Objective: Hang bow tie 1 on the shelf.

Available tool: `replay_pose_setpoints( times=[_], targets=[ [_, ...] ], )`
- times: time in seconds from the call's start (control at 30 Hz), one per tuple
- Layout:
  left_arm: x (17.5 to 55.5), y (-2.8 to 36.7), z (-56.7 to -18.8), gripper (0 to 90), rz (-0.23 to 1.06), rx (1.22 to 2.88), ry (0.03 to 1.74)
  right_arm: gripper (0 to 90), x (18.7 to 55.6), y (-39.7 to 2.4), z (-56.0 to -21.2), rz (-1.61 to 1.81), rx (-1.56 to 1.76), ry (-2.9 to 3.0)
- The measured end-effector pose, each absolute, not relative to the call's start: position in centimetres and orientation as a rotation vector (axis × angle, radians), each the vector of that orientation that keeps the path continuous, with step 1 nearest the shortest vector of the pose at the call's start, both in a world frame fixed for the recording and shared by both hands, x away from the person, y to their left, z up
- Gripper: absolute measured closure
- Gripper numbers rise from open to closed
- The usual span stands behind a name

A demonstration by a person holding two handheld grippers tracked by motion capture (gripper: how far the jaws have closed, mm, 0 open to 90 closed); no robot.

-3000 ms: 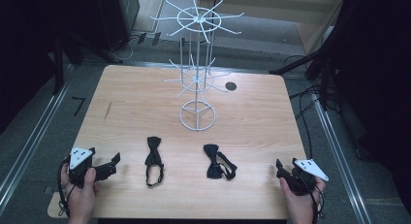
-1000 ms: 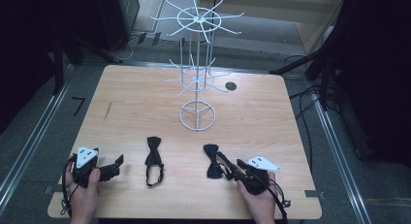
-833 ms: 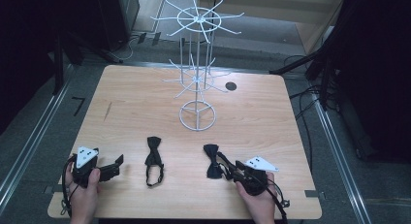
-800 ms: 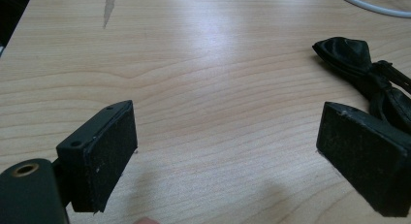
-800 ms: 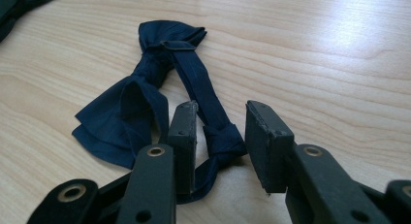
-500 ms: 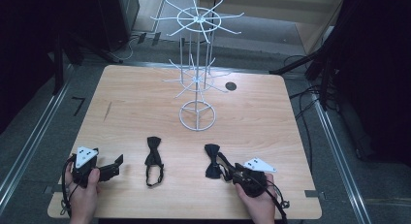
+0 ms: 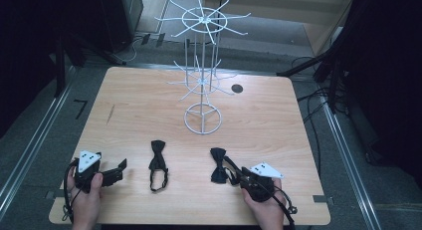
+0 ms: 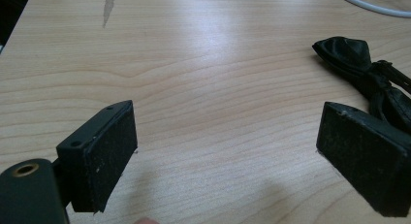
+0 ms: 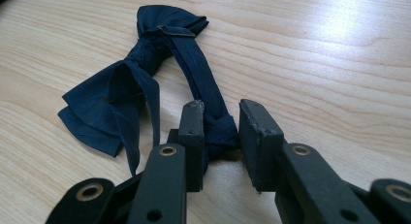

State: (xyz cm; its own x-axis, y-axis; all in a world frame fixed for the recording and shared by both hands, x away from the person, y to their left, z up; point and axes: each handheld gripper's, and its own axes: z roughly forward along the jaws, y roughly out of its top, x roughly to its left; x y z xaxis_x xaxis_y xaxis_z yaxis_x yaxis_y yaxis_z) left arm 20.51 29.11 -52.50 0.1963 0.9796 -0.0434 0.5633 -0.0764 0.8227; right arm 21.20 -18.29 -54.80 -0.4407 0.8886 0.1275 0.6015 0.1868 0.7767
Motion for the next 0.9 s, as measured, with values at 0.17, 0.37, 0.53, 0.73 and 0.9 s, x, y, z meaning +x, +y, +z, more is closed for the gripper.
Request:
replay_pose_setpoints(
  times=[0.17,0.37,0.53,0.73,0.9],
  targets=[
    [20.6,29.0,-52.5,8.3,0.722,1.749,1.461,77.3,21.2,-18.3,-54.8,1.119,1.402,2.114],
    [20.7,28.9,-52.5,8.3,0.716,1.761,1.458,83.4,21.1,-18.5,-54.7,1.122,1.385,2.105],
    [20.7,29.0,-52.5,8.3,0.710,1.749,1.458,84.0,20.8,-18.5,-54.4,1.145,1.319,2.057],
    [20.8,29.3,-52.5,8.3,0.698,1.729,1.465,84.2,20.1,-19.0,-53.4,1.224,1.270,1.953],
    [20.8,29.3,-52.5,8.3,0.696,1.730,1.465,84.2,19.7,-19.9,-52.6,1.264,1.235,1.902]
  ],
)
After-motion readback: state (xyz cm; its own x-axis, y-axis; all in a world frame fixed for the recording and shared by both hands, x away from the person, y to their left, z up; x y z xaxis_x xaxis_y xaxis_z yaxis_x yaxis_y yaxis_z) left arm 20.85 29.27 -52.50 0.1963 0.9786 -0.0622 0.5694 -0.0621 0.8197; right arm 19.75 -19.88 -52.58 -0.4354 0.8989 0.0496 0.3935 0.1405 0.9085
